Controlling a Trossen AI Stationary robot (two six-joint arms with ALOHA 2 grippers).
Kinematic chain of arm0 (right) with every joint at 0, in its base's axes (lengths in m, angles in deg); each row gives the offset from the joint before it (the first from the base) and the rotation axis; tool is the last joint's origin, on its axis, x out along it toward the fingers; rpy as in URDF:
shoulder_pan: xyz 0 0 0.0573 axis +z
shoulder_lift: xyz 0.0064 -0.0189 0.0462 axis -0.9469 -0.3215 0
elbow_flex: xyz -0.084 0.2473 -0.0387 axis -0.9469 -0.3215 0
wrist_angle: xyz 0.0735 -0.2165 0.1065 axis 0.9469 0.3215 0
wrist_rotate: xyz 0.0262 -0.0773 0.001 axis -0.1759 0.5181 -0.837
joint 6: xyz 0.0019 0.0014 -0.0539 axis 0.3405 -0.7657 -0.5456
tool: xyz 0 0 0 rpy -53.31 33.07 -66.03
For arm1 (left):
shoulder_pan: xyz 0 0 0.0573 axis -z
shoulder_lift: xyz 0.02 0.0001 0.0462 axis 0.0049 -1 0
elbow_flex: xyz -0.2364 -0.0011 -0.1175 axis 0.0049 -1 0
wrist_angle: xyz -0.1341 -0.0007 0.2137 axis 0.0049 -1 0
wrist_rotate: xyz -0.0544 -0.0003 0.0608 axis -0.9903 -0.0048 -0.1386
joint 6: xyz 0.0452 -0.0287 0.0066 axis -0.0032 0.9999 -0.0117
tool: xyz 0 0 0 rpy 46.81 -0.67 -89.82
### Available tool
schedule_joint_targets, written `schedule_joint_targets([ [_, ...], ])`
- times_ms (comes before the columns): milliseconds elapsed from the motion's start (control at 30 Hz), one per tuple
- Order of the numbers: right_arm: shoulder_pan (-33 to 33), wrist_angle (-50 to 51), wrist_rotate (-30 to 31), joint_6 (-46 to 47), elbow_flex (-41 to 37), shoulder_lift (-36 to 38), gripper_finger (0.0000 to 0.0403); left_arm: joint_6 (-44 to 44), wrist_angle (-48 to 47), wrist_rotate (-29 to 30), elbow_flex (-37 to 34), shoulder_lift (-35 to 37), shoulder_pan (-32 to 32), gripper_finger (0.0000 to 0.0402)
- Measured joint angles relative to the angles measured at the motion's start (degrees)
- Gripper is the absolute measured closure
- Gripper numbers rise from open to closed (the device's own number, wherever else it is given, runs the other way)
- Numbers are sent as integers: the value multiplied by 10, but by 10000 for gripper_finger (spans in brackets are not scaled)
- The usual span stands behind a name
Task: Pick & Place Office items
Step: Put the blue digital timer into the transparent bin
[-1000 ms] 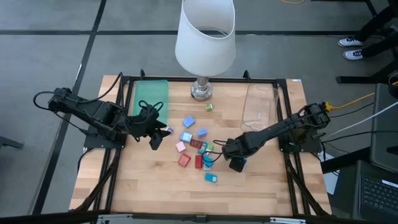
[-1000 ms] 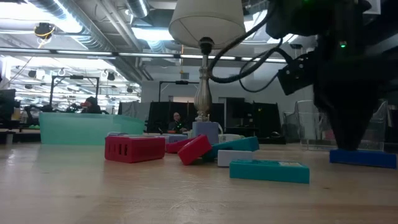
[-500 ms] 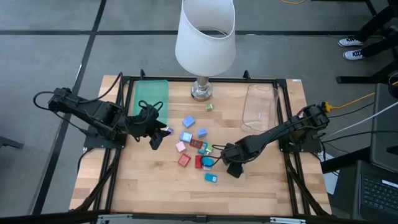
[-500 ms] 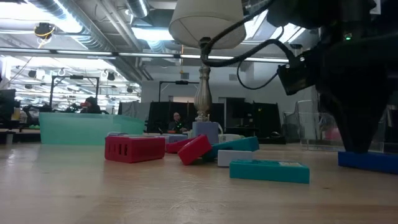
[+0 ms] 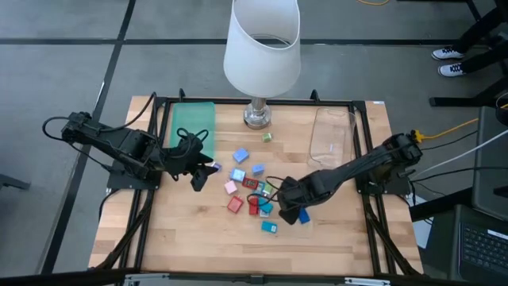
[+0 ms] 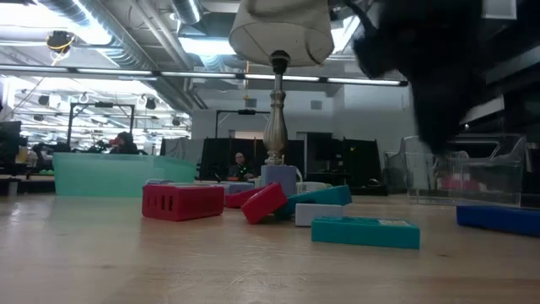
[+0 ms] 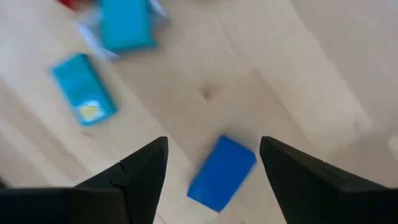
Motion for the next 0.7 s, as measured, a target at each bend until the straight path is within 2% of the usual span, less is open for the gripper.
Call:
schedule_joint_targets([
  [100, 19, -18, -25, 85, -51, 0, 139, -4, 0, 0, 0, 0, 0, 203],
  [200, 41, -85, -58, 149, -94, 0, 139, -8, 0, 0, 0, 0, 0, 203],
  [300, 59, -136, -65, 199, -109, 0, 139, -12, 0, -2, 0, 0, 0, 203],
  [700, 67, -135, -49, 269, -109, -1, 139, -12, 0, -6, 0, 0, 1, 203],
])
